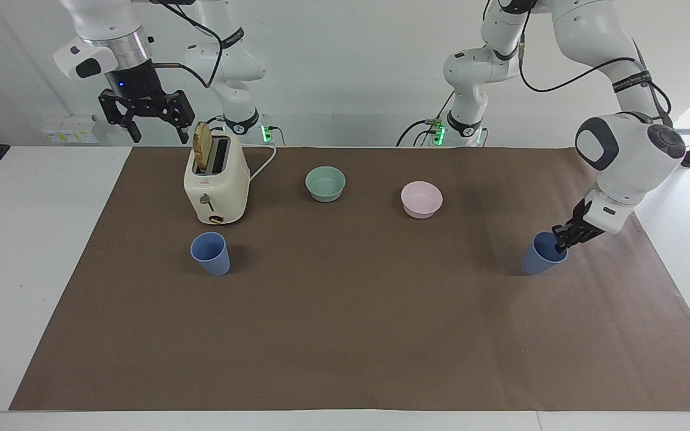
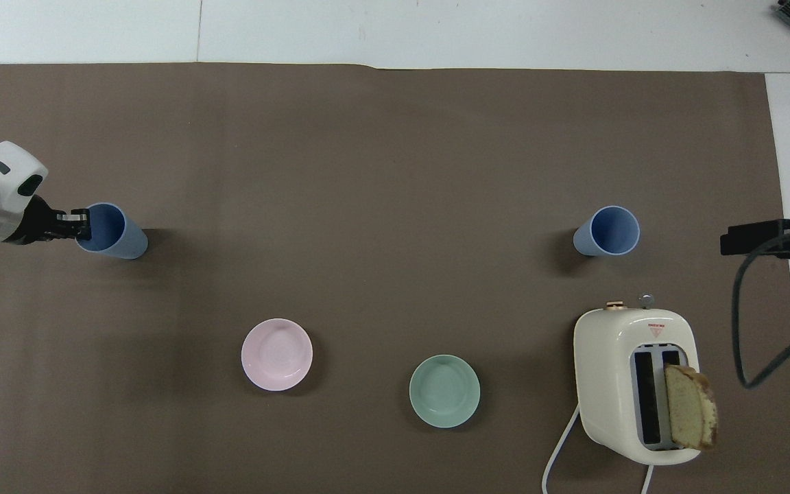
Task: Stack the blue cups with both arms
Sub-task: 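Reach the left gripper to the nearby blue cup and grasp it, then carry the blue cup with the left gripper toward the table center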
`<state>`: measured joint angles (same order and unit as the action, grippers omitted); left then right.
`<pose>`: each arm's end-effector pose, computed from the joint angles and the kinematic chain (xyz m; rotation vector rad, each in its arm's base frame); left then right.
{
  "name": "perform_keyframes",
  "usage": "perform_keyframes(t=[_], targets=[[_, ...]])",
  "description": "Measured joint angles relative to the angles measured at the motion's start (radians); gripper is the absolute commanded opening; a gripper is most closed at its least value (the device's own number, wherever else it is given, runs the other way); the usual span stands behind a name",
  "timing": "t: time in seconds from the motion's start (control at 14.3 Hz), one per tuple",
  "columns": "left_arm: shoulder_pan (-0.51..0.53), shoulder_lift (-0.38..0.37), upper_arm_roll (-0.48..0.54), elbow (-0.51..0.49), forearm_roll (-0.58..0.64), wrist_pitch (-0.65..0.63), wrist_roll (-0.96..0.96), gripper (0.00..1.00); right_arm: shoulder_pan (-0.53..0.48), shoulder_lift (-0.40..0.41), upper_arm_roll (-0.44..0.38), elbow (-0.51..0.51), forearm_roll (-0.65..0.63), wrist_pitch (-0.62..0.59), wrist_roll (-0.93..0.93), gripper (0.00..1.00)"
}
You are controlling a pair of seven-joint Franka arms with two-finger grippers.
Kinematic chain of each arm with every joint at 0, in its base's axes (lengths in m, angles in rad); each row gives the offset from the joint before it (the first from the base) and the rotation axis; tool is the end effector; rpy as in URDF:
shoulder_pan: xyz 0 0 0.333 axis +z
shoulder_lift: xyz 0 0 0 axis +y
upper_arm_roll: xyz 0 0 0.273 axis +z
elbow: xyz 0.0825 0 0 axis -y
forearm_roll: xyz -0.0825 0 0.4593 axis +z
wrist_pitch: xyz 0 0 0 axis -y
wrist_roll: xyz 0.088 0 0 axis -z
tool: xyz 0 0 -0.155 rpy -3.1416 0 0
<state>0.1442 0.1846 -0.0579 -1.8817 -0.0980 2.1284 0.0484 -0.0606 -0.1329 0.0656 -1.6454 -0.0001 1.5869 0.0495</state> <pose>0.6704 0.0499 0.2918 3.0459 0.1349 0.1044 0.5986 0.0047 0.5754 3.1319 -0.0701 0.1165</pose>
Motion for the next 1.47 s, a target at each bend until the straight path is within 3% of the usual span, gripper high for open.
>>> perform_keyframes(t=[0.35, 0.7, 0.91, 1.47], targets=[[-0.136, -0.035, -0.026, 0.096, -0.007, -0.087, -0.178, 0.00, 0.000, 0.000, 0.000, 0.000, 0.000, 0.000, 0.000, 1.00], [-0.425, -0.044, -0.044, 0.097, 0.002, -0.084, -0.547, 0.00, 0.000, 0.000, 0.000, 0.000, 0.000, 0.000, 0.000, 1.00], [-0.563, -0.012, -0.045, 0.095, 0.063, -0.017, -0.734, 0.00, 0.000, 0.000, 0.000, 0.000, 0.000, 0.000, 0.000, 1.00], [-0.651, 0.102, -0.043, 0.095, 0.072, 0.087, -0.772, 0.00, 0.000, 0.000, 0.000, 0.000, 0.000, 0.000, 0.000, 1.00]])
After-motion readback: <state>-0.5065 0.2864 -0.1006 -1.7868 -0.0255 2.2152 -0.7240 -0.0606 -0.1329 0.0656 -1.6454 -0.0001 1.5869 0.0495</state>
